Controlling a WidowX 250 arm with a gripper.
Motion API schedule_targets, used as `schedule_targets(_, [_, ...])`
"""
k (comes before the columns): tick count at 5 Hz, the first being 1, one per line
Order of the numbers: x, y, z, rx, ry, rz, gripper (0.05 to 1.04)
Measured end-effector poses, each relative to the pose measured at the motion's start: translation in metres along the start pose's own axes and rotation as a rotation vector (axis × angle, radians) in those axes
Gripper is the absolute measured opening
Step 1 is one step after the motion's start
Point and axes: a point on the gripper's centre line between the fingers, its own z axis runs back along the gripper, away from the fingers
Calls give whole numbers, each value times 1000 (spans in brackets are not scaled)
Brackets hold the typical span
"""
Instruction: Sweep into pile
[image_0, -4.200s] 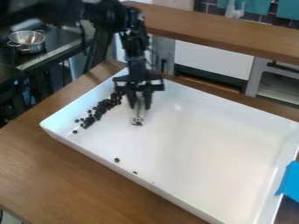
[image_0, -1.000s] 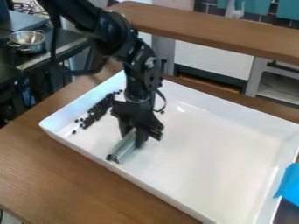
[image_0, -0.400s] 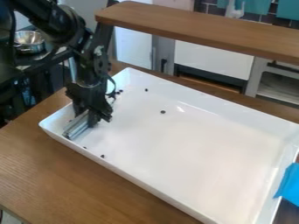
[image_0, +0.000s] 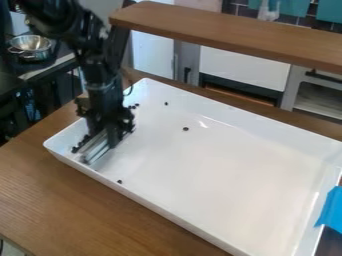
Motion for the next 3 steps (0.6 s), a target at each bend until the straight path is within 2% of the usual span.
schedule_targets(1, [11, -23, 24, -94, 18, 53, 379])
schedule_targets(2, [7, -42, 38, -165, 55, 90, 380])
schedule_targets(3, [-7, -62, 25, -168, 73, 51, 379])
